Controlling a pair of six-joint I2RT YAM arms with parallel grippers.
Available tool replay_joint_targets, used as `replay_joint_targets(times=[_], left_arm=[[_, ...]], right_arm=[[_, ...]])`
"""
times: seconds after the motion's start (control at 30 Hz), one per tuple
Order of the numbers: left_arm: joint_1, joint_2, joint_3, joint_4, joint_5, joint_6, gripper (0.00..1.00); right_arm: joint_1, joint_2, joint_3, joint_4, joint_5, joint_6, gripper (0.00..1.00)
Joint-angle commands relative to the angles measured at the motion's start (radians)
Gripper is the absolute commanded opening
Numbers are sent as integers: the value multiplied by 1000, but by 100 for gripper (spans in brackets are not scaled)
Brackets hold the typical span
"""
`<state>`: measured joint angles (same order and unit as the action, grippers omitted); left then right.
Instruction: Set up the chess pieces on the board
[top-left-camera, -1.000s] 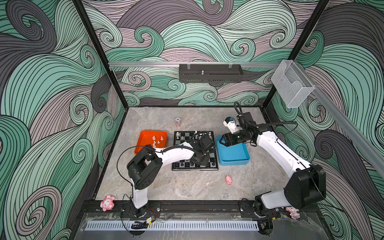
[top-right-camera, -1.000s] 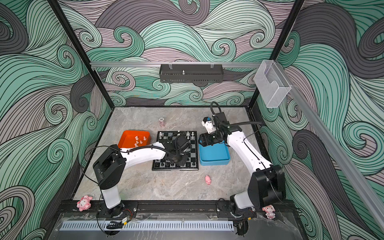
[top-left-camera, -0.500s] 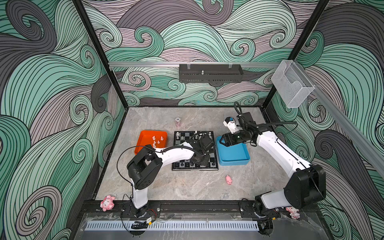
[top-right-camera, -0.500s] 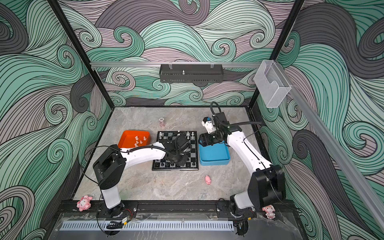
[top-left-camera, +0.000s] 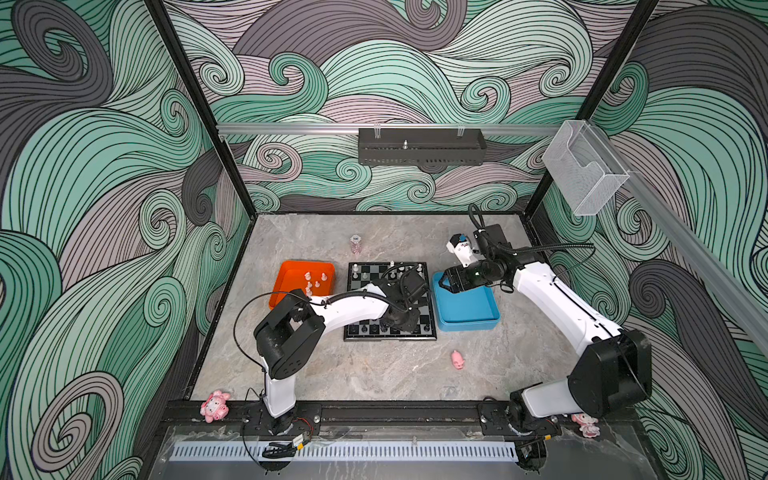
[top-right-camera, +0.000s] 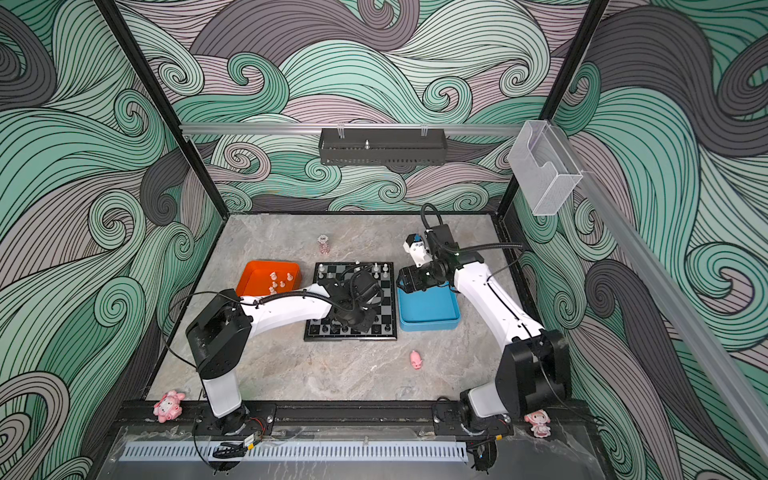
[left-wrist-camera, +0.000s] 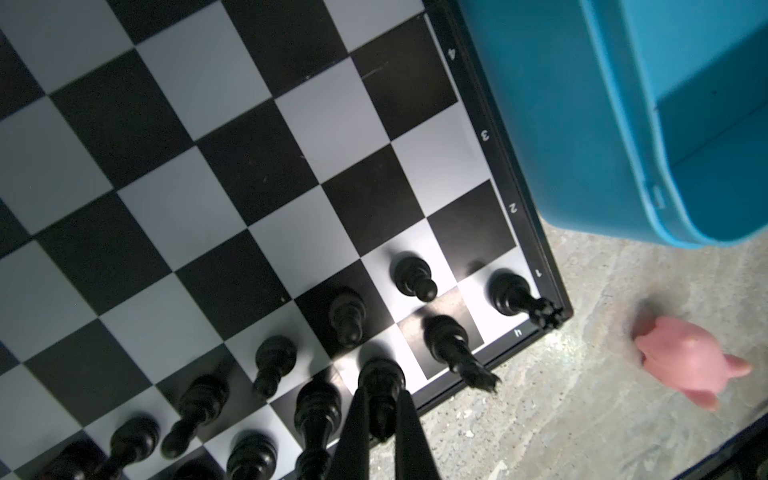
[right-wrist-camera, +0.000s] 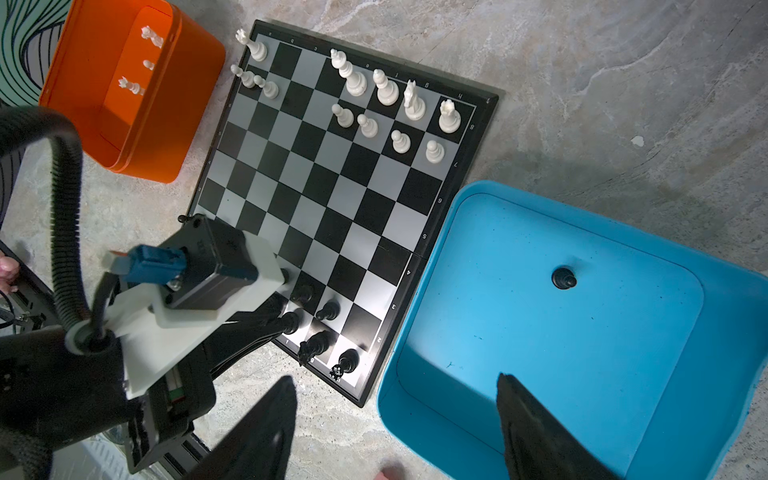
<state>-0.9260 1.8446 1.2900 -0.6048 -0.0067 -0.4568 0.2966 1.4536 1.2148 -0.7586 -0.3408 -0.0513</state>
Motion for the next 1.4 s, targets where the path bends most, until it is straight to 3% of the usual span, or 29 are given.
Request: replay_joint_targets(times=[0.0, 0.63, 0.87, 1.37], left_arm=[[-10, 13, 19, 6, 8, 3, 4], [-13, 9, 20, 3, 13, 7, 27], [-14, -3, 18, 0, 11, 7, 26], [-14, 4, 27, -9, 13, 13, 12]], right_arm=[[-7, 5, -15, 8, -12, -5, 76], [-7, 4, -15, 7, -16, -5, 76], [-6, 4, -15, 7, -15, -5, 76], [-7, 1, -15, 10, -16, -5, 76]])
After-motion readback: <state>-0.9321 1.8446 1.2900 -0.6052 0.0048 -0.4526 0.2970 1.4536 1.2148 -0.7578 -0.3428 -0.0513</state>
